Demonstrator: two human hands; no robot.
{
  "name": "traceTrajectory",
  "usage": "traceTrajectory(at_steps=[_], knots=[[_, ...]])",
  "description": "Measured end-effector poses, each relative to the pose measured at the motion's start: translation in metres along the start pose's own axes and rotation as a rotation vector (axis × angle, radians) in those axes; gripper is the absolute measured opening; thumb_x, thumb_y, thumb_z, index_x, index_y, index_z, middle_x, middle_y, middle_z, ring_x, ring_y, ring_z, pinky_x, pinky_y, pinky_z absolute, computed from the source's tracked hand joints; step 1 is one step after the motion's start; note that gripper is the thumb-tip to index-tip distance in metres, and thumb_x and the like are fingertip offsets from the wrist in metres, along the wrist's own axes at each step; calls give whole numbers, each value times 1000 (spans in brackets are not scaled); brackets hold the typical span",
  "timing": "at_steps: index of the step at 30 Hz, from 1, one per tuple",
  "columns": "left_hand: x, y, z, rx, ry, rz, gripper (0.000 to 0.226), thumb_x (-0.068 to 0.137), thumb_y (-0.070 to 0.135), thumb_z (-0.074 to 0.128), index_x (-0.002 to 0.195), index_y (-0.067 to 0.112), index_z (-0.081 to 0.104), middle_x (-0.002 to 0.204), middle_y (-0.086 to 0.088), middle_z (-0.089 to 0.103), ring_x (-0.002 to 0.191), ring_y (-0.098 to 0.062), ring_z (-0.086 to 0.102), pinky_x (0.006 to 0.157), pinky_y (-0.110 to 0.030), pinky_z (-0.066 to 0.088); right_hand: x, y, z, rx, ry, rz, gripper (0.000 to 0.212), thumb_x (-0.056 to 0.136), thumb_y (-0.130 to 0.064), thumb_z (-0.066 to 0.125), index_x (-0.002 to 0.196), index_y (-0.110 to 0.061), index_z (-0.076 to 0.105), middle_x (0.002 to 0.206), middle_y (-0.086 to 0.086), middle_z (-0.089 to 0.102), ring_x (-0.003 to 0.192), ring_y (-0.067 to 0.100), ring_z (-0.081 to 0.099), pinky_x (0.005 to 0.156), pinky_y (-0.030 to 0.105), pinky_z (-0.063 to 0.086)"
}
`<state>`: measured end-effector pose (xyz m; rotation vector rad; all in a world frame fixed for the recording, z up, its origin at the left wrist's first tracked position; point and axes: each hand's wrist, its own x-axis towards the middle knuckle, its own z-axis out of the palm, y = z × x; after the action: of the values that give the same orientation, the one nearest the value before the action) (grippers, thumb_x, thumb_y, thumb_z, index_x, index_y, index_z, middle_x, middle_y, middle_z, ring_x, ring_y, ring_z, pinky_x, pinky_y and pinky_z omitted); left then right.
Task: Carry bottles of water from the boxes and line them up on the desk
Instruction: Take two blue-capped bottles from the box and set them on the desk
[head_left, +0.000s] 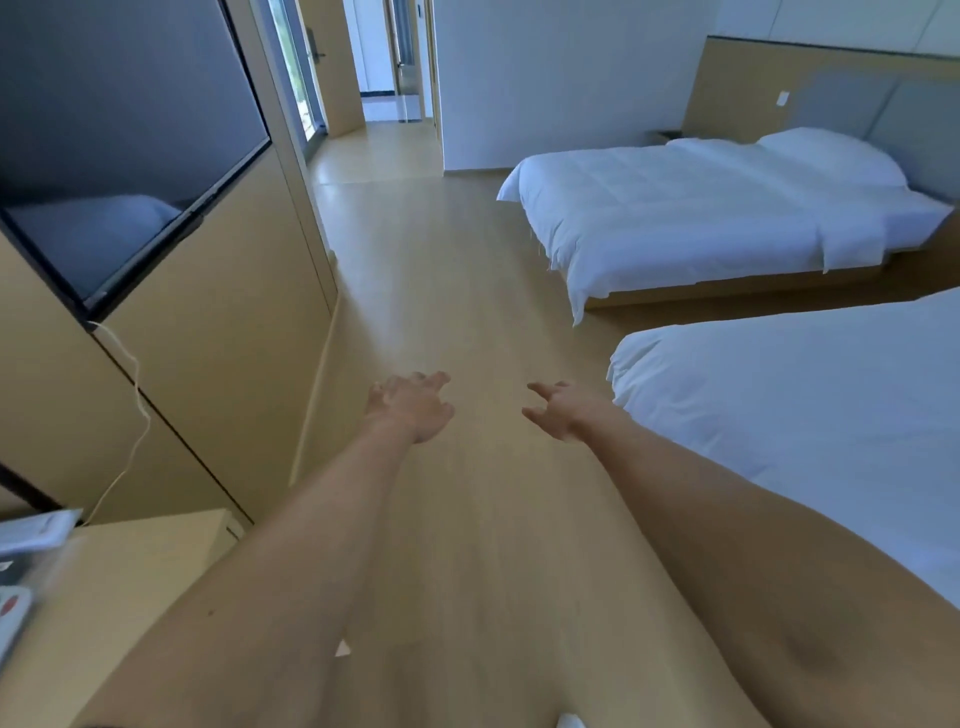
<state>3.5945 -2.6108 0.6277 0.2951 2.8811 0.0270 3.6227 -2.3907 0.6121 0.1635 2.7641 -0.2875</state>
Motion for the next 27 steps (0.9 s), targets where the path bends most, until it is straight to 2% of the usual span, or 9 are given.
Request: traceTrajectory(at_steps=[4,15,21,27], knots=[[27,35,4,-10,-17,-11,57,102,48,41,156,36,27,159,-4,38,143,-32,39,116,-45,29,20,34,-5,5,-13,5,59,101,-56,30,156,-38,17,161,3,24,141,26,37,112,46,36],[101,90,10,-86,-49,-96,58,102,47,40,157,35,26,160,-4,35,144,-32,36,120,-47,24,96,79,-32,-38,-61,-105,58,103,-54,29,156,-34,19,159,8,27,144,27,31,116,47,29],[145,80,12,-128,-82,-130,57,102,46,41,156,34,29,160,-5,35,145,-31,34,121,-51,19,146,72,-46,-76,-77,-128,59,102,-55,30,157,-34,19,161,6,25,146,27,29,117,46,29],[229,54,6,-141,-88,-140,56,102,46,40,156,34,29,160,-5,35,146,-31,33,121,-49,20,223,43,-61,-105,-84,-140,61,102,-57,30,157,-34,18,161,8,25,147,28,27,118,46,27]])
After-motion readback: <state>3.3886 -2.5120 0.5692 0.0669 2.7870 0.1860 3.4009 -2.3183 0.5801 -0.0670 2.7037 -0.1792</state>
